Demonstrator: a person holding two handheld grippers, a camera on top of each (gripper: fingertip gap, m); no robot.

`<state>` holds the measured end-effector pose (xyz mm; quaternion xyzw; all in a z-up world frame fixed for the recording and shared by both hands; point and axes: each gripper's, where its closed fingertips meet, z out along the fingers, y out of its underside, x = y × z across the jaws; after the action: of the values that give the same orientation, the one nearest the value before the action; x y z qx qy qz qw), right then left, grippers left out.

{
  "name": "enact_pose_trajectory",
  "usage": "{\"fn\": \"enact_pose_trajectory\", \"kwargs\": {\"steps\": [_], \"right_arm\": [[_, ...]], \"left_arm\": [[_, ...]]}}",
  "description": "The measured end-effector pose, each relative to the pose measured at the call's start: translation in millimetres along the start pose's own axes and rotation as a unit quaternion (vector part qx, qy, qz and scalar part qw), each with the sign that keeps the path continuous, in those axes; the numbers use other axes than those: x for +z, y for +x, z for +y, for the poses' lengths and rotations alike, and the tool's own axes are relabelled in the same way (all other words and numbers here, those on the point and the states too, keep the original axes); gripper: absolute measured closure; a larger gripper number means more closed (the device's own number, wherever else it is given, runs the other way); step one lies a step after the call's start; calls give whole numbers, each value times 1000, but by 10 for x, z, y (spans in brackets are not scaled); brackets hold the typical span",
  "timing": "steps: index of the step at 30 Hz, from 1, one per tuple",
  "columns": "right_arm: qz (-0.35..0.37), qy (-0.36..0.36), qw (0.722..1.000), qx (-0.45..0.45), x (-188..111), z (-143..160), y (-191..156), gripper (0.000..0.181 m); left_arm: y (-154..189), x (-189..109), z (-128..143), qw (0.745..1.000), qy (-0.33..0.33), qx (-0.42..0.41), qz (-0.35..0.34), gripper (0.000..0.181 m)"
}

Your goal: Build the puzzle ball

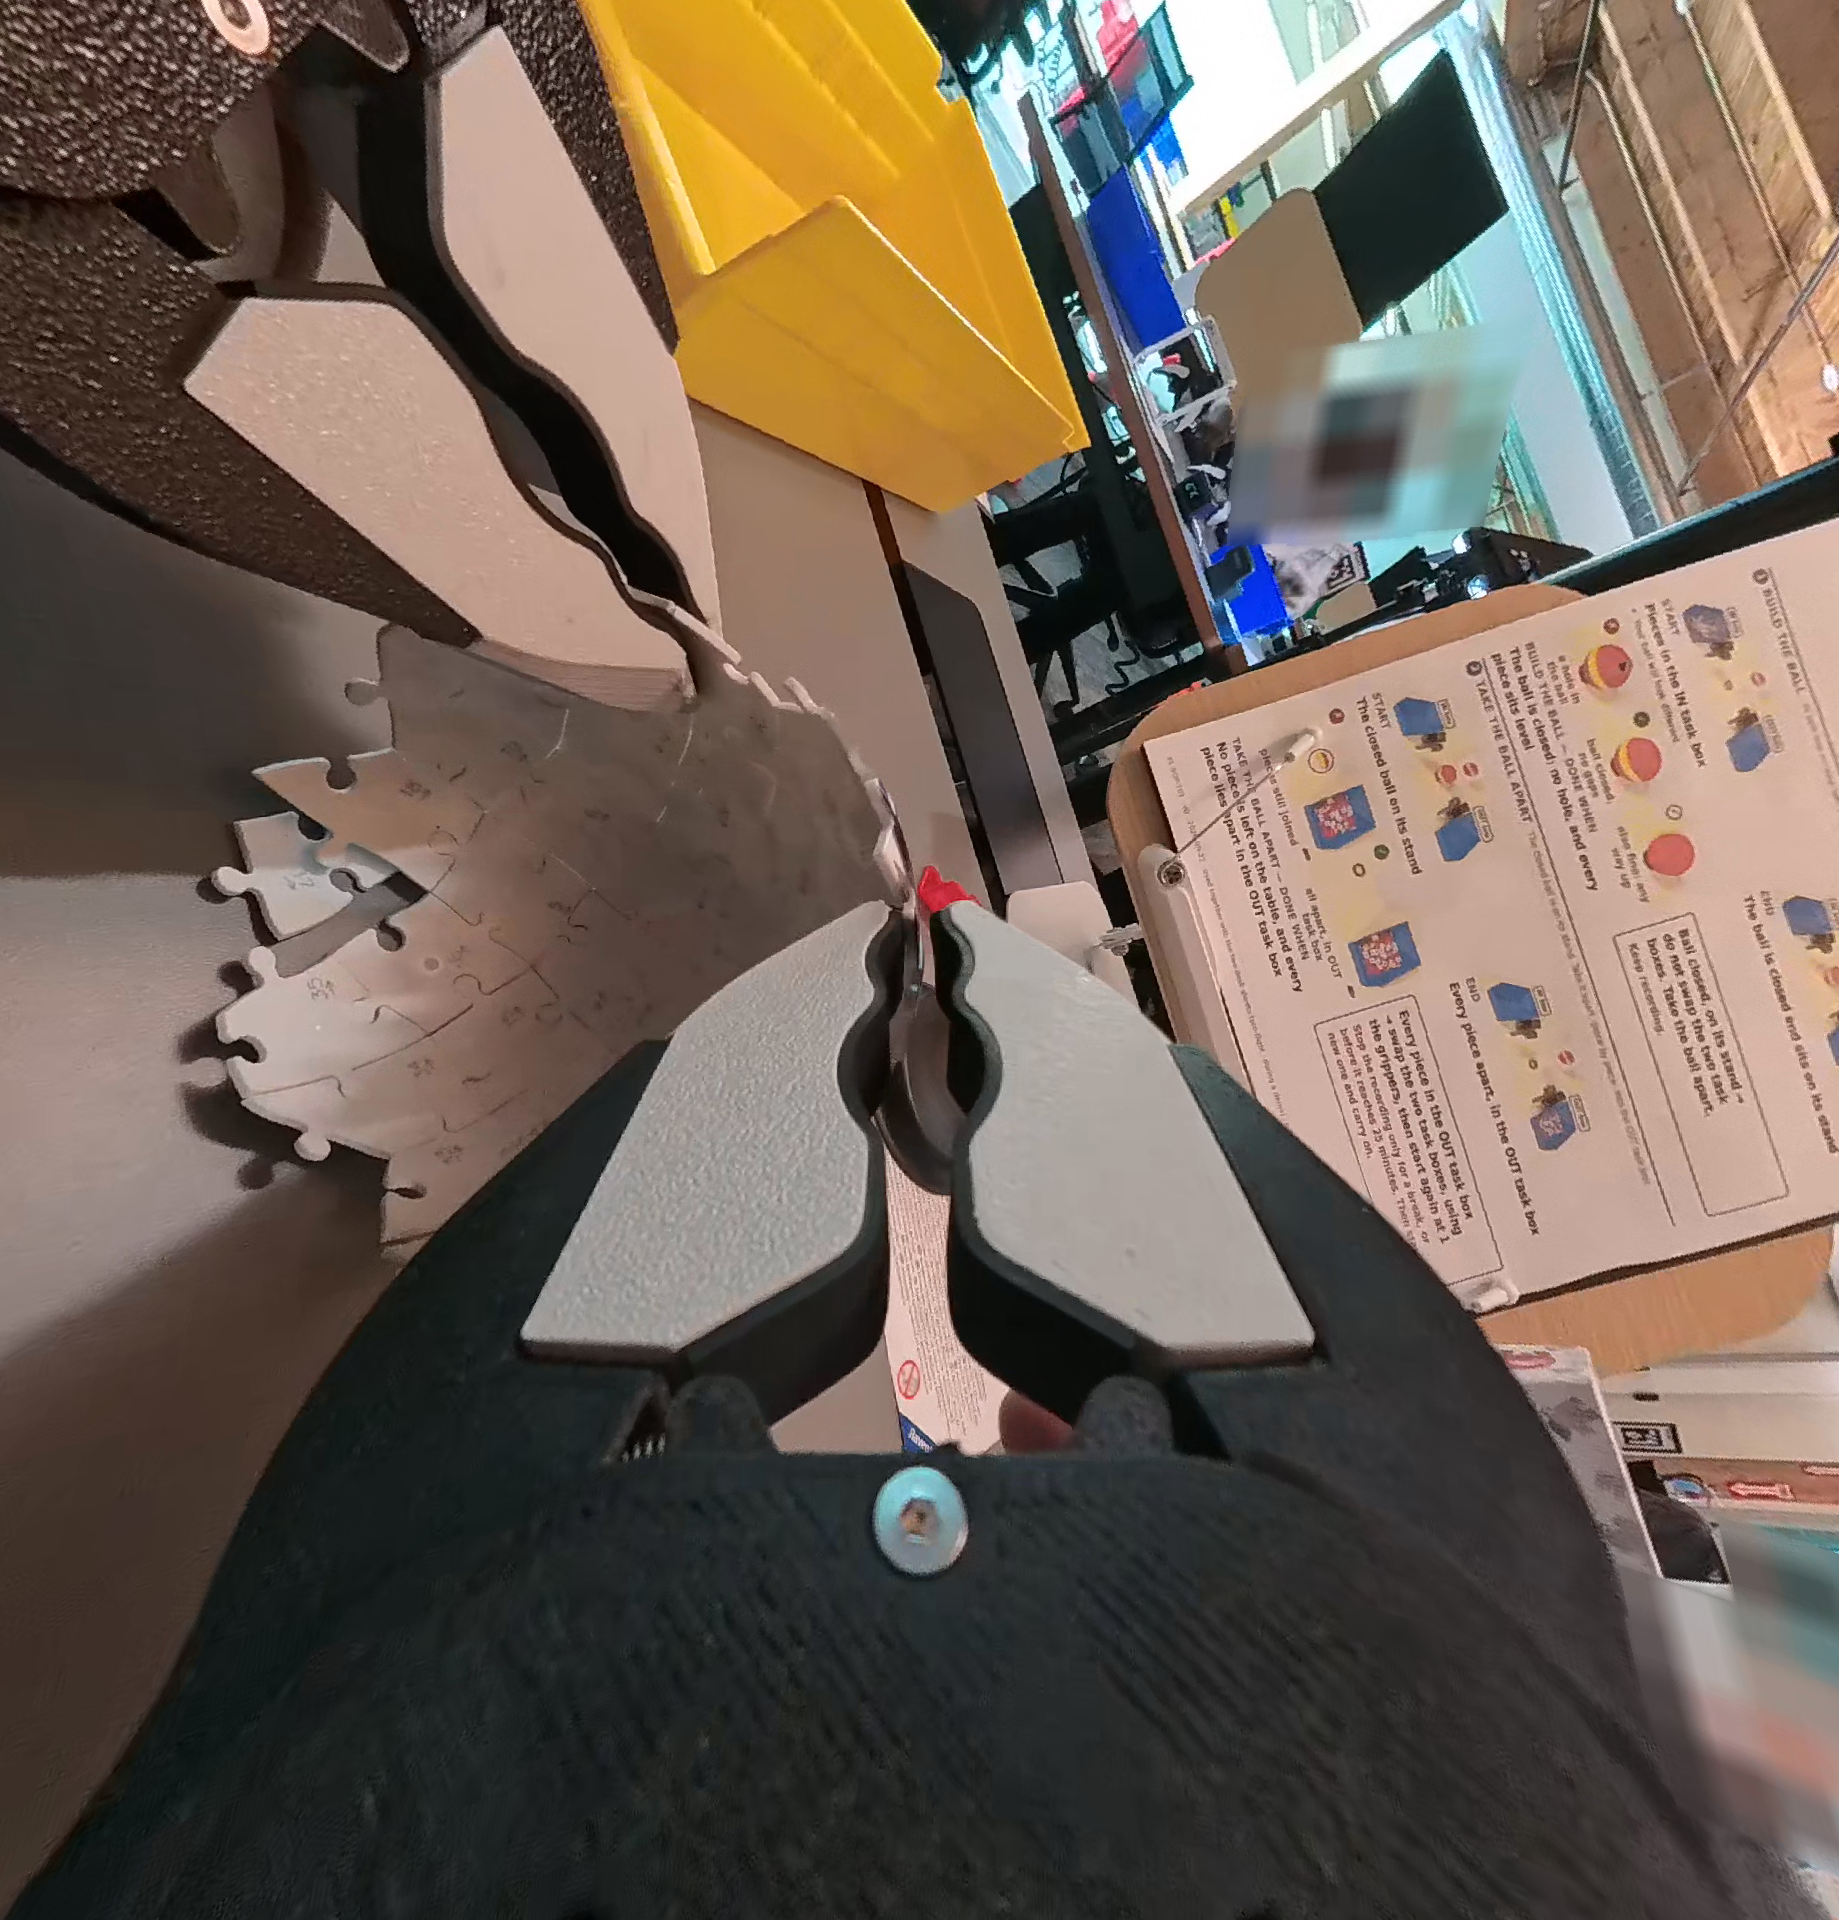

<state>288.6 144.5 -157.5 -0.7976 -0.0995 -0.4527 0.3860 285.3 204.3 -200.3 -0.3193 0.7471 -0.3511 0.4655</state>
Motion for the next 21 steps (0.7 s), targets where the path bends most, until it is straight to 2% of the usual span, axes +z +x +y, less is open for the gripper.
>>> {"fn": "enact_pose_trajectory", "kwargs": {"steps": [7, 13, 17, 21], "right_arm": [[1, 10, 999, 47, 13, 5, 42, 165], [-9, 7, 996, 90, 11, 66, 45, 164], [-19, 5, 997, 81, 8, 90, 11, 166], [-23, 8, 997, 77, 13, 73, -7, 177]], "left_arm": [[0, 3, -1, 1000, 3, 1, 0, 179], [4, 17, -9, 1000, 4, 0, 0, 178], [1, 21, -8, 1000, 4, -1, 0, 178], [1, 22, -7, 1000, 4, -1, -1, 178]]}}
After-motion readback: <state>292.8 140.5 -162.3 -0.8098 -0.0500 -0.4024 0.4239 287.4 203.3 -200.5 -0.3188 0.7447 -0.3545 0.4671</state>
